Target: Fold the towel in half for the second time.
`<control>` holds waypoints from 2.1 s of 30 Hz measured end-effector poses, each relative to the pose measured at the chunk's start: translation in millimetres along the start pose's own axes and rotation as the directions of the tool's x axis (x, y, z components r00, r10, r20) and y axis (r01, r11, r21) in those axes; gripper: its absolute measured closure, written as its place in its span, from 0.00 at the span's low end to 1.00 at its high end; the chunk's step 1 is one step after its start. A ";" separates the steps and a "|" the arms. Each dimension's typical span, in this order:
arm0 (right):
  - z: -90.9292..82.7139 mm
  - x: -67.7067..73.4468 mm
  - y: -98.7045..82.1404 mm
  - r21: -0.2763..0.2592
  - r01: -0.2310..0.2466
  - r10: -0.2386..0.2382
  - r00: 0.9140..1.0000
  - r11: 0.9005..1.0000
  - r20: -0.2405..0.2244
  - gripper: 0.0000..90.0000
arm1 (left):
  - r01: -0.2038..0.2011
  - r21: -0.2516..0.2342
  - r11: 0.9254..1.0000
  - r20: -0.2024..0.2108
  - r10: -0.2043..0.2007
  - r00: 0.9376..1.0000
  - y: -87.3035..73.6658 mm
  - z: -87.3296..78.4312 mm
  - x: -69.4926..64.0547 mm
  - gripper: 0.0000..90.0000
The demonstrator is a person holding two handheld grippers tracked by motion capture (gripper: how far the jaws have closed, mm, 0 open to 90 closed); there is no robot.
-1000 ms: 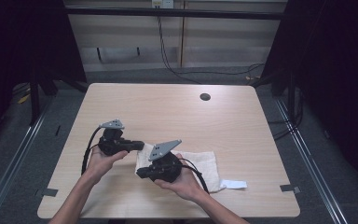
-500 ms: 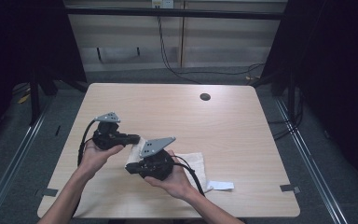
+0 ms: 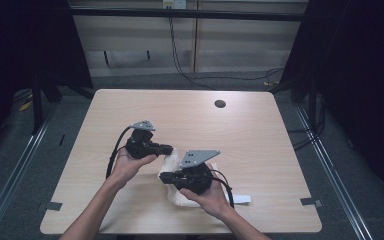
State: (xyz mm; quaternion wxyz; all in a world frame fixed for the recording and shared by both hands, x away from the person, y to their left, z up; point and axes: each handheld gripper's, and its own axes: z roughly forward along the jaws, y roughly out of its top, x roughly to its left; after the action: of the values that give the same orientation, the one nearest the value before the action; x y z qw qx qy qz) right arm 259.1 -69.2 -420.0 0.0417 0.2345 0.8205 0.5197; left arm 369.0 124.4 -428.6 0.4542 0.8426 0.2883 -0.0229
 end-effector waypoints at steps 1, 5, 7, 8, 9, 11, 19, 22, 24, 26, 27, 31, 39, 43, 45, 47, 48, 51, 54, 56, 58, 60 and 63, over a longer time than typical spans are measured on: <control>-2.8 -1.5 -2.3 -0.003 -0.004 0.004 1.000 1.000 0.006 0.97 | -0.004 0.006 1.000 0.004 0.004 1.000 0.9 3.7 -0.6 0.95; -13.1 -8.4 -11.8 0.001 -0.026 0.026 0.999 1.000 0.037 0.97 | -0.004 0.012 1.000 0.017 0.004 1.000 4.5 17.1 -2.2 0.95; -16.6 -11.3 -17.1 0.008 -0.038 0.037 0.998 0.999 0.048 0.97 | 0.002 0.021 1.000 0.018 -0.002 1.000 5.3 23.8 -2.7 0.95; -18.5 -11.8 -19.6 0.009 -0.039 0.038 0.998 0.999 0.058 0.97 | 0.005 0.028 1.000 0.020 -0.005 1.000 5.6 26.5 -3.3 0.95; -20.2 -12.2 -21.9 0.007 -0.041 0.040 0.997 0.999 0.061 0.97 | 0.003 0.029 1.000 0.022 -0.003 1.000 5.6 29.1 -3.9 0.95; -24.3 -12.2 -26.0 0.011 -0.042 0.041 0.996 0.999 0.076 0.96 | 0.008 0.031 0.999 0.028 -0.009 1.000 5.2 32.9 -5.7 0.95; -43.1 -11.5 -46.2 0.025 -0.066 0.062 0.990 0.998 0.126 0.96 | 0.009 0.038 0.999 0.048 -0.010 0.999 3.9 49.4 -14.0 0.95; -49.7 -13.9 -51.1 0.022 -0.081 0.077 0.987 0.996 0.138 0.96 | 0.006 0.038 0.999 0.059 -0.008 0.998 5.9 57.2 -15.8 0.95; -52.2 -15.1 -54.2 0.022 -0.082 0.078 0.987 0.996 0.144 0.96 | 0.015 0.039 0.999 0.071 -0.018 0.997 5.7 64.8 -15.3 0.95; -53.3 -17.2 -59.3 0.035 -0.092 0.086 0.985 0.995 0.152 0.96 | 0.024 0.050 0.998 0.076 -0.028 0.997 3.8 73.0 -15.0 0.95; -53.6 -18.5 -62.6 0.047 -0.100 0.091 0.983 0.994 0.158 0.96 | 0.026 0.057 0.998 0.073 -0.030 0.997 2.6 77.1 -15.1 0.95; -53.3 -23.0 -79.1 0.103 -0.131 0.110 0.977 0.986 0.183 0.93 | 0.022 0.082 0.996 0.082 -0.029 0.996 0.3 88.0 -16.6 0.94; -60.9 -24.0 -98.4 0.147 -0.169 0.135 0.967 0.975 0.216 0.82 | -0.009 0.087 0.996 0.125 -0.002 0.992 2.9 103.1 -29.2 0.87; -65.7 -24.6 -104.1 0.152 -0.201 0.161 0.957 0.968 0.241 0.71 | -0.018 0.086 0.996 0.135 0.006 0.991 7.0 110.9 -35.0 0.84; -67.4 -26.3 -105.0 0.150 -0.212 0.171 0.954 0.966 0.246 0.65 | -0.019 0.072 0.997 0.139 0.009 0.990 8.4 112.9 -37.7 0.79; -68.5 -26.1 -104.6 0.149 -0.203 0.159 0.950 0.968 0.267 0.59 | -0.050 0.036 0.998 0.137 0.045 0.990 9.6 110.6 -40.7 0.76; -68.6 -26.7 -104.8 0.148 -0.208 0.162 0.948 0.967 0.273 0.57 | -0.051 0.023 0.998 0.139 0.048 0.989 10.1 110.0 -41.9 0.75; -70.7 -30.3 -106.1 0.123 -0.209 0.164 0.939 0.970 0.304 0.54 | -0.058 0.021 0.998 0.126 0.055 0.991 11.3 106.3 -41.8 0.72; -73.0 -36.1 -107.3 0.109 -0.223 0.176 0.927 0.969 0.330 0.53 | -0.052 0.007 0.999 0.109 0.051 0.993 9.7 98.1 -39.3 0.71; -74.4 -39.7 -108.9 0.105 -0.235 0.186 0.919 0.966 0.348 0.54 | -0.056 0.000 0.998 0.096 0.056 0.994 6.5 89.7 -37.8 0.70; -75.6 -42.8 -110.5 0.108 -0.242 0.190 0.915 0.964 0.356 0.54 | -0.069 0.009 0.998 0.078 0.069 0.995 2.8 81.7 -36.5 0.70; -77.9 -45.3 -111.4 0.092 -0.242 0.194 0.912 0.966 0.362 0.54 | -0.081 0.009 0.997 0.058 0.081 0.995 -0.5 72.4 -34.9 0.69; -84.0 -49.8 -108.5 0.073 -0.245 0.201 0.905 0.967 0.376 0.54 | -0.093 0.006 0.996 0.023 0.093 0.995 -4.2 56.6 -32.6 0.65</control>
State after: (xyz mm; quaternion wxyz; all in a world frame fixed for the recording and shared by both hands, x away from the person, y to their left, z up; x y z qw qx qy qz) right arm 240.0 -198.5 -485.1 0.1199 0.4214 0.7953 0.4189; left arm 352.4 67.0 -455.2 0.4549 0.8565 0.2436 -0.0122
